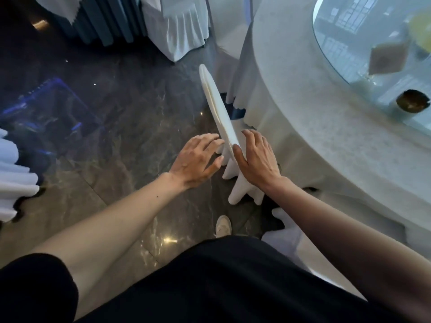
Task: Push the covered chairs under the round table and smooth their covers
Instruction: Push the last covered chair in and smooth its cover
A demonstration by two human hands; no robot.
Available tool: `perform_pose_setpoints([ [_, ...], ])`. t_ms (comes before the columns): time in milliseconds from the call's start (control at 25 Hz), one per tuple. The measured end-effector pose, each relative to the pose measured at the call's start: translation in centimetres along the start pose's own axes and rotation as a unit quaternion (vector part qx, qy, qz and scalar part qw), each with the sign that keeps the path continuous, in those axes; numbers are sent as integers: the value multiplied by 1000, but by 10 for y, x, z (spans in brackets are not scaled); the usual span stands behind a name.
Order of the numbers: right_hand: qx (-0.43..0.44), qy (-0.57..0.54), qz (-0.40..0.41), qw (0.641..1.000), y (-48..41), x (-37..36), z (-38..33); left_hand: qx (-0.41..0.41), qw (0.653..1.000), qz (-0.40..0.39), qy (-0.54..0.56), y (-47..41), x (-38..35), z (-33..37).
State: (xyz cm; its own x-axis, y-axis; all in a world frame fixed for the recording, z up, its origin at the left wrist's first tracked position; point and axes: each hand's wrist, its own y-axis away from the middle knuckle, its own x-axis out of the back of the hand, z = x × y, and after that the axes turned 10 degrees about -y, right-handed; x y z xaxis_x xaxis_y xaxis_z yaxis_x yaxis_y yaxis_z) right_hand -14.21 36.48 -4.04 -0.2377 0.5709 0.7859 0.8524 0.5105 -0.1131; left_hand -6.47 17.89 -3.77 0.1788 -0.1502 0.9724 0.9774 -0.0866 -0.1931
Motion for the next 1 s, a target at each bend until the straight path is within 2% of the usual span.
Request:
perform_pose_setpoints([
  [80,9,14,-3,1000,-35,-2,0,-17,999,8,-29,-37,2,-22],
  [240,-17,14,-9,1000,-84,-10,3,-30,999,-12,-19,-99,-2,-60],
  [400,-50,13,-36,998,-126,-26,3,-105,993,-53,-21,-152,-15,-107],
  [560,-99,11,-6,995,-144,-48,-1,-225,967,-112,-41,-202,-26,-156],
  [680,-150,-17,-20,988,-153,-70,-11,-333,931,-130,-71,-229,-32,-180],
  [800,-223,-50,-27,973,-159,-90,-20,-462,877,-113,-74,-259,-36,-195],
  [1000,-263,-23,6,964,-160,-102,-28,-570,797,-183,-81,-302,-37,-198],
])
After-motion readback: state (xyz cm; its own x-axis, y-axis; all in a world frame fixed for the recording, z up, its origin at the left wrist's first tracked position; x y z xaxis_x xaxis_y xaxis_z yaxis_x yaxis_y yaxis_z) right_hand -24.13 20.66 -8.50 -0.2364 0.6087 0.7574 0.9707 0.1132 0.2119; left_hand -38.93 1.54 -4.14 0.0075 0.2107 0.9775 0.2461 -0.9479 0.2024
